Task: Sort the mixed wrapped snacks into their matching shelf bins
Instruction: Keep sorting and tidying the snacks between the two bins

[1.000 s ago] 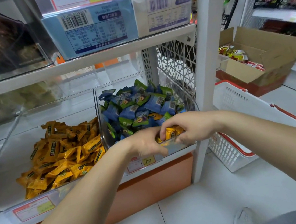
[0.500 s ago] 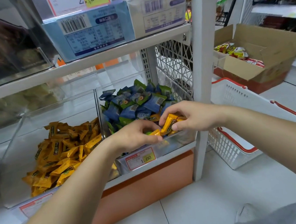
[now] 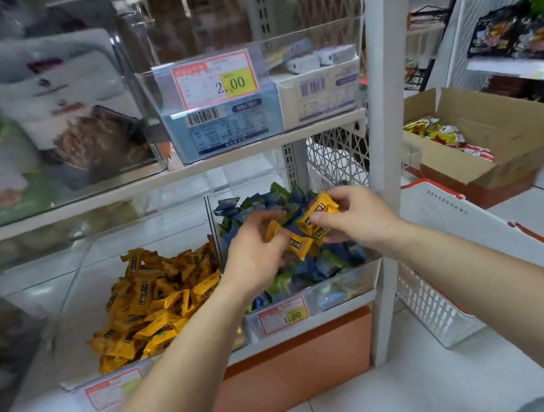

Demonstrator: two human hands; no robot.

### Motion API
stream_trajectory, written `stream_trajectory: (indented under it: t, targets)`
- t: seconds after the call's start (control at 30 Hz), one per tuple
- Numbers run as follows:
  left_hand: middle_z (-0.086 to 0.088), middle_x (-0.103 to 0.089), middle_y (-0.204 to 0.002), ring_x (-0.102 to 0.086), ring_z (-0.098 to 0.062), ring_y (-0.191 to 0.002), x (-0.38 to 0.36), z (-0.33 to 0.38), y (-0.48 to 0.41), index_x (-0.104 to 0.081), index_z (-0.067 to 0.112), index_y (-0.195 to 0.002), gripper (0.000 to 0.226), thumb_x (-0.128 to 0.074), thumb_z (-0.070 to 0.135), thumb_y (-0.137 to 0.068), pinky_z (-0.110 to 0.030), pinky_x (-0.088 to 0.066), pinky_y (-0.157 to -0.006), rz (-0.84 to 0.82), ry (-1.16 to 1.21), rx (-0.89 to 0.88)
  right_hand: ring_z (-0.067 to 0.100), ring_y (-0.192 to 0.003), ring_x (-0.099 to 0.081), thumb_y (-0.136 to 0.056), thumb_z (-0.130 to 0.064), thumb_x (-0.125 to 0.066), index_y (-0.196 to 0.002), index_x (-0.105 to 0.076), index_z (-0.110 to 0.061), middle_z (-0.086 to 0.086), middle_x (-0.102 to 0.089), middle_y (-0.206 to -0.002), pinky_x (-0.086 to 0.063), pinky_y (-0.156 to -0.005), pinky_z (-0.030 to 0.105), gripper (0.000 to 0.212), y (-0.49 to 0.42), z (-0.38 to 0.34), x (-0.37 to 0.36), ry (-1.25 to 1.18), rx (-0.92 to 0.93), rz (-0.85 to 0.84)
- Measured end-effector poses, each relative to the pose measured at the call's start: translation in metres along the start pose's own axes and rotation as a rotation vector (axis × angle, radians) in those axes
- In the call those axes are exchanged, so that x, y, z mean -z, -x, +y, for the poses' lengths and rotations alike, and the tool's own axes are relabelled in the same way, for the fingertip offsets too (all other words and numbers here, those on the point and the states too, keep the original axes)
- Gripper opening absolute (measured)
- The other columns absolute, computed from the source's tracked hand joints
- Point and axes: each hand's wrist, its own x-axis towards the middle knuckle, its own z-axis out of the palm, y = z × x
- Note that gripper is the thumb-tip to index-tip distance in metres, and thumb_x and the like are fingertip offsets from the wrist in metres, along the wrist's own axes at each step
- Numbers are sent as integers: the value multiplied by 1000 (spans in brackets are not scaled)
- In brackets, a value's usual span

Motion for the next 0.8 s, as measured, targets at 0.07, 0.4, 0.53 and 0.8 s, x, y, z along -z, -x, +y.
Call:
stream_trajectory:
  t: [0.07,0.4,0.53,0.8]
  targets:
    - [-7,-69,-96,-74,-25,-68,9,7,9,-56,34,-107,21,-56,15,-98,-33,-58,-59,93,147,25,18,-84,-75,-89,-14,-74,-96,-71,-9,9,-76,-94,-60,-67,28,9,4,-17,-10,-153,-18,2]
    - [-15,-75,-100,-75,-29,-81,42,24,60,-66,15,-109,26,-51,35,-101,-40,-61,-63,133,811,395,31,-92,-71,-88,-12,-73,-101,-74,0,19,-75,-101,-59,-88,40,18,46,-51,-76,-419,-88,-37]
    - [-5,-73,-101,-75,-26,-86,45,21,67,-66,21,-105,24,-63,42,-94,-39,-61,-66,123,581,209,29,-87,-72,-86,-7,-73,-102,-71,4,20,-73,-98,-61,-81,38,19,53,-47,-88,-424,-110,-45]
    - [-11,-72,-98,-74,-20,-83,86,-4,60,-70,14,-98,9,-71,17,-90,-29,-60,-65,216,440,184,9,-96,-72,-90,-19,-73,-119,-67,-21,-4,-76,-103,-58,-78,26,30,44,-41,-99,-67,-6,-111]
